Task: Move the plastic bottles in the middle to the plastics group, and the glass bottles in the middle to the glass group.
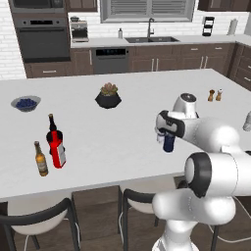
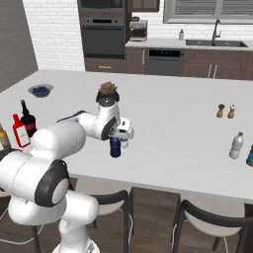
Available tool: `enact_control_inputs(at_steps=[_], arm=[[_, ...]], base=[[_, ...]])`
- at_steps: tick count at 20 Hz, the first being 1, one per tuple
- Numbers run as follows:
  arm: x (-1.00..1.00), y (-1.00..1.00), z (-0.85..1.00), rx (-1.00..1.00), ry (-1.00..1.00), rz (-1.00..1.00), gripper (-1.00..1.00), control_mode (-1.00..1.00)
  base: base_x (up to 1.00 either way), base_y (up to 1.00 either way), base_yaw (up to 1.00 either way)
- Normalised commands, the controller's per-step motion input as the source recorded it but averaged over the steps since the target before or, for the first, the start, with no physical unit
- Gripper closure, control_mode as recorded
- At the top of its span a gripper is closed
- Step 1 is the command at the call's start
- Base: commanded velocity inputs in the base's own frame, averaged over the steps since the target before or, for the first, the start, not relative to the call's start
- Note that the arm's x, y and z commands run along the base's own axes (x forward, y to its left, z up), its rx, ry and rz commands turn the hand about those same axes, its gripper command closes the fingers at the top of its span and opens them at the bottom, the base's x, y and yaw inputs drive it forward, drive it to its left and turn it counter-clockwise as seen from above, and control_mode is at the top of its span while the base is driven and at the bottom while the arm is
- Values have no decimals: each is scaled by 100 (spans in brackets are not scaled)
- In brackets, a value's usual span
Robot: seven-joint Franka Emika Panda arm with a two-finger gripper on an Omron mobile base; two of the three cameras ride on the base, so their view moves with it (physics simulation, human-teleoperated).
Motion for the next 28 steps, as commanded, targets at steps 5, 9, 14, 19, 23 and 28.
enact_control_inputs(at_steps=[5,9,14,19,23,28], arm=[[0,-100,11,0,0,-15,100,-100],[0,-100,12,0,0,-14,100,-100],[1,-100,13,0,0,-13,100,-100],[29,-98,17,0,0,-8,100,-100],[59,-97,7,0,0,-6,100,-100],[62,-95,0,0,2,-3,100,-100]], base=[[0,0,0],[0,0,0],[0,0,0],[0,0,0],[0,0,0],[0,0,0]])
